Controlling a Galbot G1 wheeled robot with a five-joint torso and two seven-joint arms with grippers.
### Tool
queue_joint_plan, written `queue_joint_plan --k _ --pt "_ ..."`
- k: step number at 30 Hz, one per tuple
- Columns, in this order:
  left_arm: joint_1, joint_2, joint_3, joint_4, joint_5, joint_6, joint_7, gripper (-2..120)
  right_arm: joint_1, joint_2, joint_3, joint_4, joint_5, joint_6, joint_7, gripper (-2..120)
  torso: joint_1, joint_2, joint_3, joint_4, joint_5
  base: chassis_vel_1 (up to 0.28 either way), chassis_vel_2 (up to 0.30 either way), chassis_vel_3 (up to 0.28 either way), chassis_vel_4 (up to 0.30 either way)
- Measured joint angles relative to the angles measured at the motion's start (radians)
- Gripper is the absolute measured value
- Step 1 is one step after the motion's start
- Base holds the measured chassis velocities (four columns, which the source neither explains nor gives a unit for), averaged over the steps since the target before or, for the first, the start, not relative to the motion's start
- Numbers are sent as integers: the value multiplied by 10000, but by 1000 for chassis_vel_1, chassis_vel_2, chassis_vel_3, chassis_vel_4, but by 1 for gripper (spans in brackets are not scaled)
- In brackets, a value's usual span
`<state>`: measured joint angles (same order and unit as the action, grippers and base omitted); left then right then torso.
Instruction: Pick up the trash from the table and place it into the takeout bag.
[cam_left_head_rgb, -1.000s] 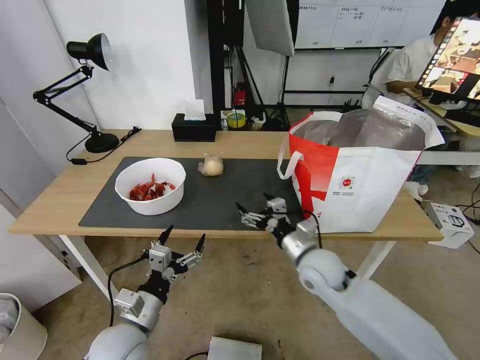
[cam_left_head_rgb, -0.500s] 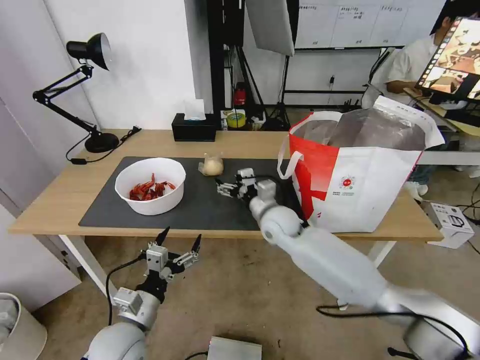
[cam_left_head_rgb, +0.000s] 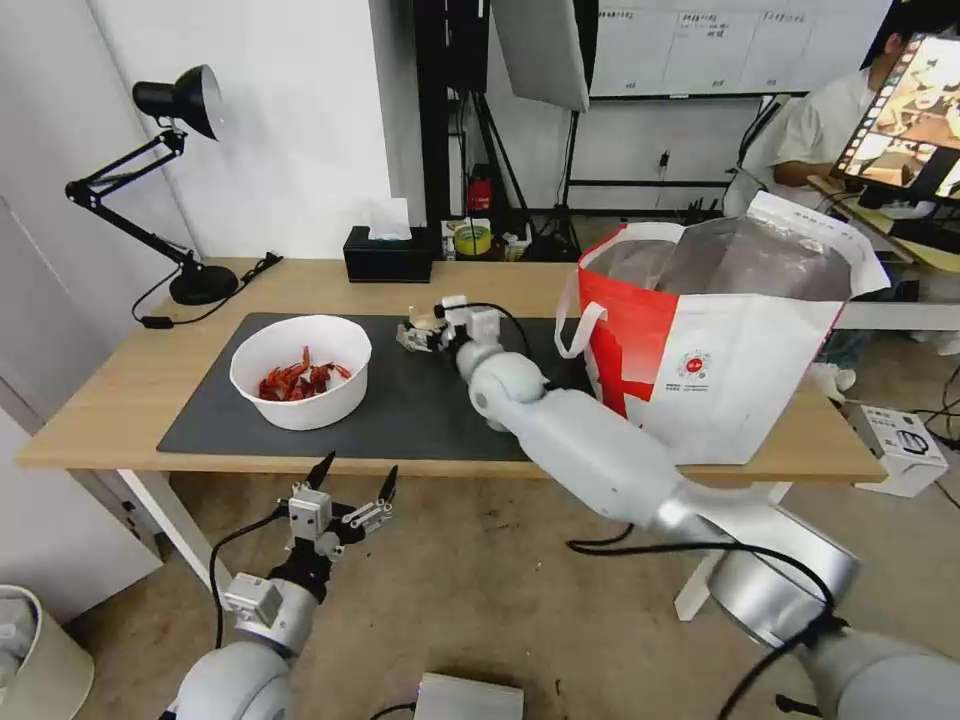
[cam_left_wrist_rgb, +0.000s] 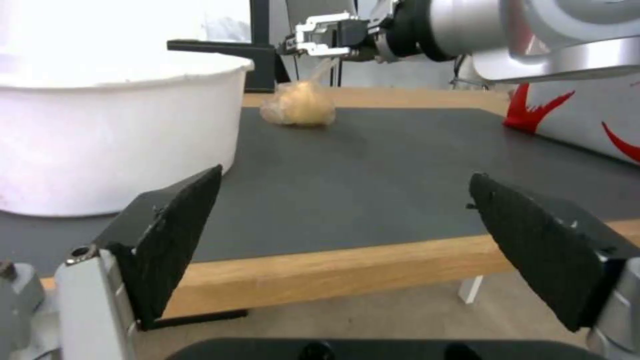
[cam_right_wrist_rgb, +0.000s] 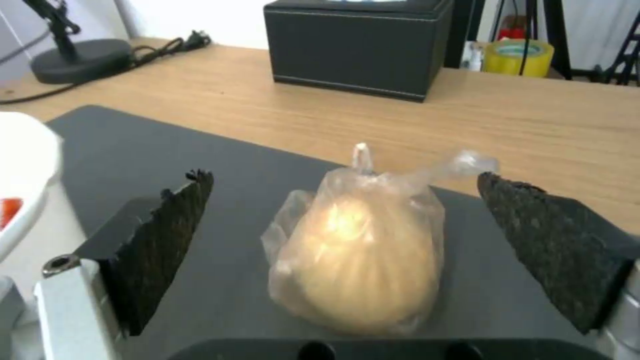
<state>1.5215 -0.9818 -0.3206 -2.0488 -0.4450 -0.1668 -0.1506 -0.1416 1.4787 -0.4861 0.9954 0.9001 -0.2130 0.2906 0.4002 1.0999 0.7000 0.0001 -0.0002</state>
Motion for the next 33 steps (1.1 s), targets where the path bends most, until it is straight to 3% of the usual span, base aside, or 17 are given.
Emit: queue_joint_plan --k 15,33 --pt "164 -71 -192 -118 -4 -43 33 100 711 940 160 -2193 -68 -312 -528 100 -1 1 0 0 2 0 0 0 0" --pt "191 -234 -208 -197 26 -137 95 100 1359 960 -493 -3037 199 -418 -1552 100 -2 1 -1 -1 2 0 0 0 0"
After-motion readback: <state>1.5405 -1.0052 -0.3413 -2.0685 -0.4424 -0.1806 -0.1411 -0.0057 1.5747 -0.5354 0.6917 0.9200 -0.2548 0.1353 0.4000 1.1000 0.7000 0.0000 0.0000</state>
